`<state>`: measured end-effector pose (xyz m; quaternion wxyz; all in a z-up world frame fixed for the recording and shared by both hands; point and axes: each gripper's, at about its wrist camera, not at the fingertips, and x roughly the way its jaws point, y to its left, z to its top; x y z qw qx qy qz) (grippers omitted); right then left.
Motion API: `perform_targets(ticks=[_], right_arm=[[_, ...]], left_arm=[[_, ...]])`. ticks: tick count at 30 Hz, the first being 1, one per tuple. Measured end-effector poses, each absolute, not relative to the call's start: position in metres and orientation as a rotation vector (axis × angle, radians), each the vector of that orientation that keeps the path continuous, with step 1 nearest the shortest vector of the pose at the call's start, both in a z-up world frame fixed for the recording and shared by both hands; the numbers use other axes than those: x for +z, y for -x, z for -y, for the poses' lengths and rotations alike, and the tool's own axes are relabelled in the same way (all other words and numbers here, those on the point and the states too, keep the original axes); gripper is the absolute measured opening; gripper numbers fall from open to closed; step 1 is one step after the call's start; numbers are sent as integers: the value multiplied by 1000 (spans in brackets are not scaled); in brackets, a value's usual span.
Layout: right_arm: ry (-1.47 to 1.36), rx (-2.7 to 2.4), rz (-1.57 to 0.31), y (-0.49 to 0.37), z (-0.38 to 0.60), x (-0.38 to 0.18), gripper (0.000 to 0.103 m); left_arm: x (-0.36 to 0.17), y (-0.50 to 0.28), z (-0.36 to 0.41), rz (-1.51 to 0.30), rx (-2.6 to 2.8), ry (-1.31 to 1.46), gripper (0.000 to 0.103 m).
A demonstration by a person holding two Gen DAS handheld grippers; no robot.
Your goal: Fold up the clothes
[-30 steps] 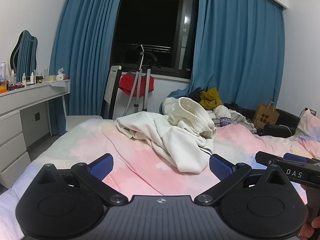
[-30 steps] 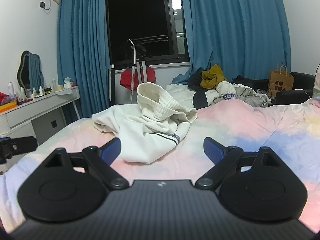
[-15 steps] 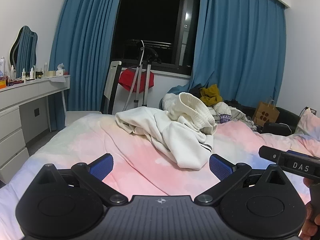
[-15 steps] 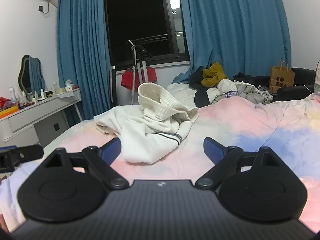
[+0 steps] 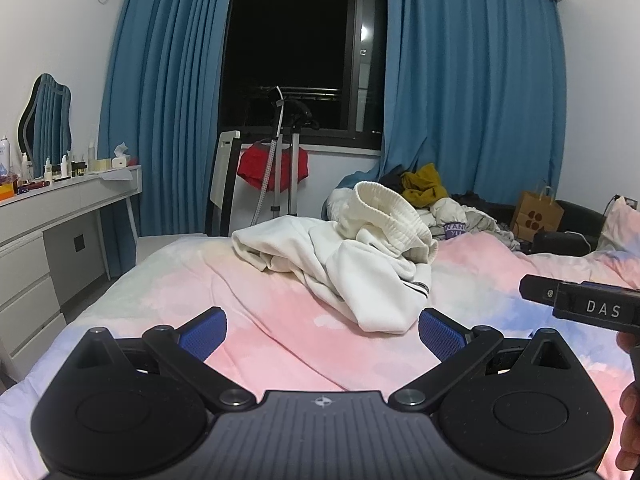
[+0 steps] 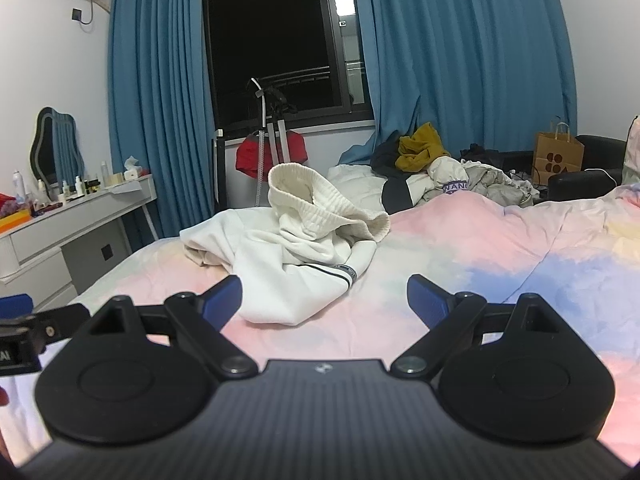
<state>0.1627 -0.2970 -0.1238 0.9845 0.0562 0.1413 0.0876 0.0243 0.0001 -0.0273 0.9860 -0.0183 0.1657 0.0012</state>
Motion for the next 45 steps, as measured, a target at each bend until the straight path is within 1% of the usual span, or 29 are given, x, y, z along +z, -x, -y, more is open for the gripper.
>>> perform_targets(ticks=[7, 10, 13, 19, 26, 30, 32, 35, 36, 37, 38, 40, 42, 45], right_arm=[[-103, 147, -296, -164, 298, -127, 91], [-118, 125, -305, -162, 301, -129, 91], [-122, 90, -310, -161, 304, -133, 91], [-115, 52, -296, -168, 311, -136, 91], [-108, 23, -302, -193, 315, -156, 91], [-141, 36, -340, -214, 324, -172, 91], [-158, 34, -372, -226, 328, -182, 91], [-208, 43, -413, -240, 335, -193, 91], [-223, 48, -425, -243, 337, -197, 91], [-234, 51, -432, -244, 338, -200, 91], [-242, 52, -434, -245, 338, -200, 91], [-249, 57, -431, -245, 338, -199, 91], [-254, 65, -423, -245, 339, -196, 91], [-258, 69, -390, -241, 343, -188, 91]], left_arm=[[-43, -39, 7, -384, -38, 44, 103], [-44, -66, 20, -423, -80, 31, 103], [-38, -103, 38, -413, -96, 1, 102], [-26, -221, 70, -399, -94, 4, 101], [-15, -369, 84, -368, 18, 15, 101], [-26, -440, 82, -428, 59, 26, 96], [-35, -459, 83, -443, 79, 21, 93], [-48, -485, 85, -453, 109, 10, 84], [-49, -492, 84, -452, 129, 20, 74], [-48, -498, 80, -458, 134, 46, 61], [-45, -502, 76, -468, 130, 76, 55], [-40, -511, 68, -489, 122, 136, 18], [-31, -507, 56, -487, 126, 203, 15], [-14, -474, 37, -448, 127, 316, 14]])
